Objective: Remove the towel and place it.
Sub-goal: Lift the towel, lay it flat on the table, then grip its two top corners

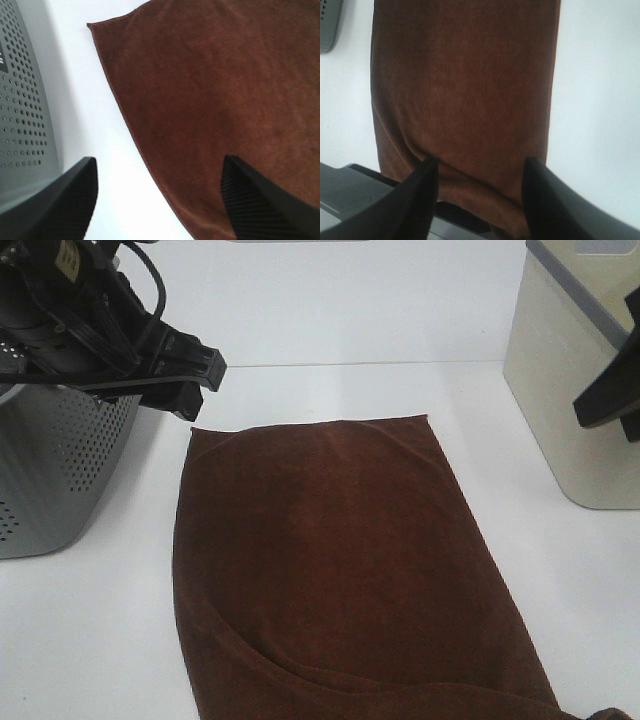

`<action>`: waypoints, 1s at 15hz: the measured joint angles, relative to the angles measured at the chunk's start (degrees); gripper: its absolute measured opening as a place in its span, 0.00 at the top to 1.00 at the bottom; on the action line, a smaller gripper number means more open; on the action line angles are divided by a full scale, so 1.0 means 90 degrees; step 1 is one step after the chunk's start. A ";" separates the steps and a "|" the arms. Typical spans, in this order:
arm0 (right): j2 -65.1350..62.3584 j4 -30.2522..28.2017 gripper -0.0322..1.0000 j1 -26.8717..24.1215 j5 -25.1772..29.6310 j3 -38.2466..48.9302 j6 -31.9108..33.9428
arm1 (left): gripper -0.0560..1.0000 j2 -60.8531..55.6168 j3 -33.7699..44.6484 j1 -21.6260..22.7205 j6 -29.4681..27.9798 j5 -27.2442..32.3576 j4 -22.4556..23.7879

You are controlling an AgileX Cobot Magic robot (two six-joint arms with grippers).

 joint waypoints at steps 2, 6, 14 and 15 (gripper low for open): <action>0.0923 -0.0095 0.49 0.0274 -0.0306 -0.0694 -0.0280 | 0.32 0.0567 -0.0388 0.0369 0.0242 -0.0076 -0.0064; 0.2597 -0.0891 0.49 0.1273 -0.0834 -0.2114 0.0121 | 0.32 0.1725 -0.1337 0.0809 0.0490 -0.0102 -0.0102; 0.5481 -0.0980 0.49 0.1311 -0.1140 -0.5074 0.0293 | 0.32 0.3737 -0.3221 0.1095 0.0656 -0.0140 -0.0337; 0.5787 -0.0987 0.49 0.1311 -0.1140 -0.5284 0.0280 | 0.32 0.3915 -0.3425 0.1101 0.0681 -0.0140 -0.0369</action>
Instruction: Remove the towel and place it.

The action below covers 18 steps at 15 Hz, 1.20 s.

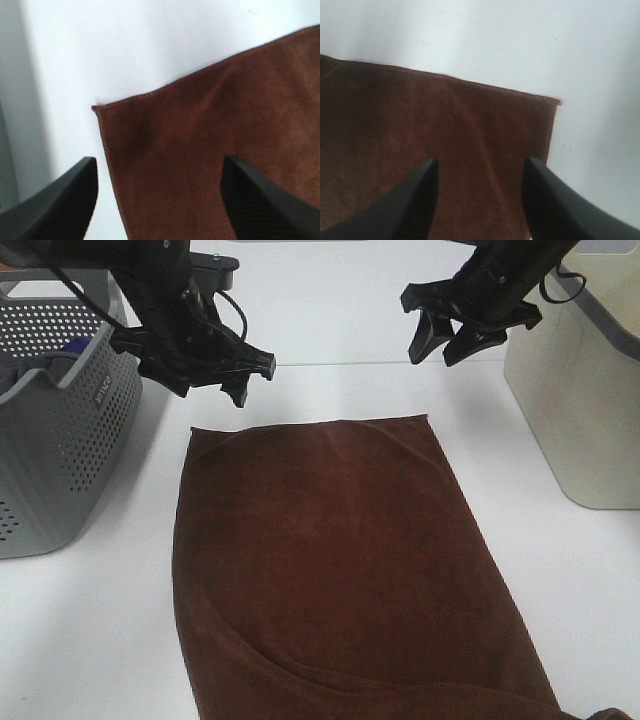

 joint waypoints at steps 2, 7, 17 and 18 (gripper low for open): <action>0.0509 -0.0108 0.49 0.0000 0.0000 -0.0306 0.0000 | 0.32 0.0274 -0.0318 0.0013 0.0134 -0.0057 0.0000; 0.1407 -0.0267 0.49 0.0000 -0.0407 -0.0649 0.0000 | 0.32 0.0414 -0.0395 0.0019 0.0204 -0.0076 -0.0013; 0.1827 -0.0433 0.75 0.0000 -0.0554 -0.0719 0.0000 | 0.32 0.0414 -0.0395 0.0019 0.0210 -0.0076 -0.0115; 0.1840 -0.0446 0.88 0.0000 -0.0490 -0.0719 0.0000 | 0.32 0.0414 -0.0395 0.0019 0.0210 -0.0076 -0.0115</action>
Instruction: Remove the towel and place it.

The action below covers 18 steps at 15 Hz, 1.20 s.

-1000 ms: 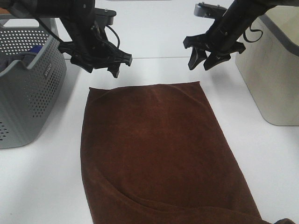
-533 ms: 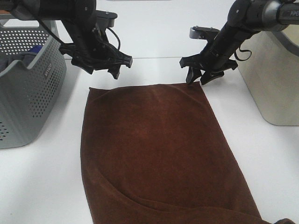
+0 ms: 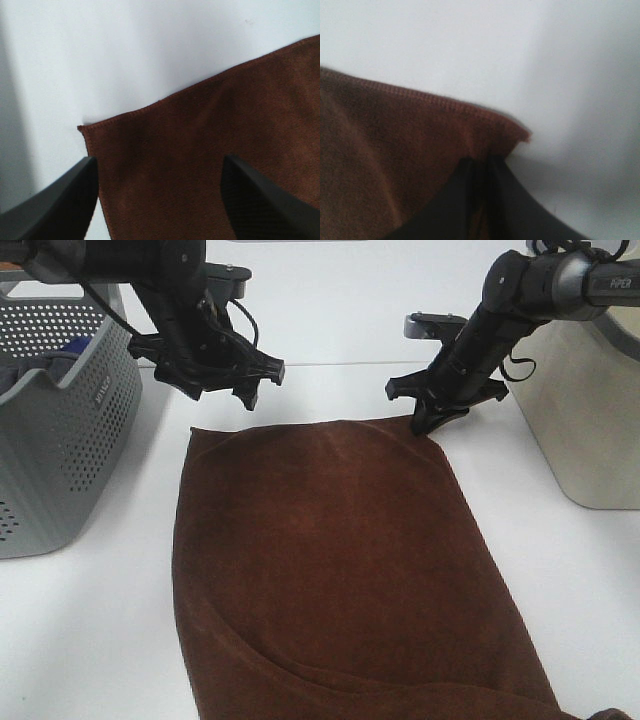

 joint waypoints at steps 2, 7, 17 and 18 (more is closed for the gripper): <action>0.0000 0.0000 0.97 0.0000 0.0166 -0.0006 0.0076 | 0.32 0.0000 0.0000 0.0000 0.0000 0.0000 -0.0006; -0.0255 -0.1445 0.97 0.0000 0.0643 -0.0267 0.0980 | 0.32 0.0083 -0.0006 0.0000 0.0000 -0.0019 -0.0006; -0.0547 -0.1642 0.97 0.0000 0.0980 -0.0554 0.1127 | 0.38 0.1076 -0.0719 0.0057 -0.0274 -0.0223 0.0318; -0.0547 -0.1642 0.97 0.0000 0.0987 -0.0554 0.1127 | 0.38 0.1101 -0.0751 0.0121 -0.0357 -0.0216 0.0337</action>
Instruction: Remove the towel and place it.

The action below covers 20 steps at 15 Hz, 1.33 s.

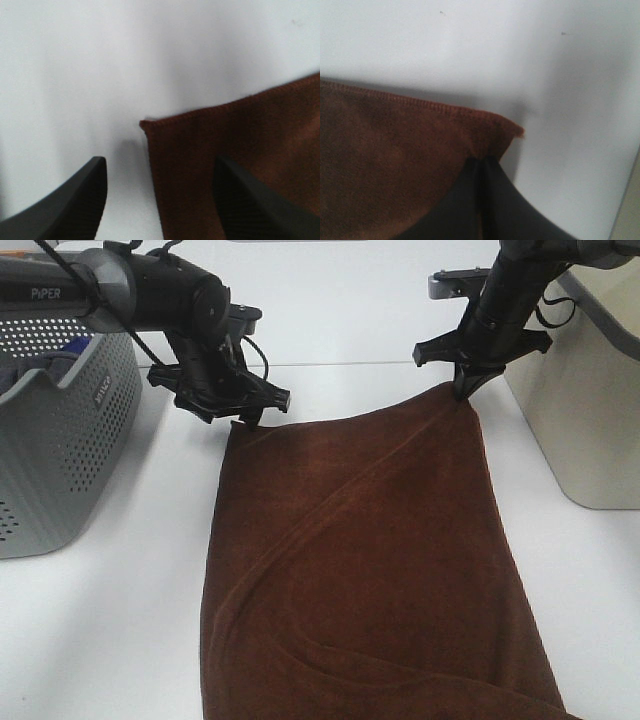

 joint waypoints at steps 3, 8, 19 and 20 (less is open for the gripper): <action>0.0000 0.0000 0.97 0.0000 0.0000 0.0000 0.0000 | 0.41 0.0051 -0.0019 0.0134 -0.0006 -0.0121 -0.0025; 0.0000 0.0000 0.97 0.0000 0.0000 0.0000 0.0000 | 0.43 0.0331 -0.0102 0.0134 0.0140 -0.0331 -0.0293; 0.0000 0.0000 0.97 0.0000 0.0013 0.0000 0.0000 | 0.95 0.0516 -0.0166 0.0134 0.0681 -0.0707 -0.0337; 0.0000 0.0000 0.97 0.0000 0.0025 -0.0032 0.0000 | 0.95 0.0516 -0.0166 0.0146 0.0694 -0.0732 -0.0331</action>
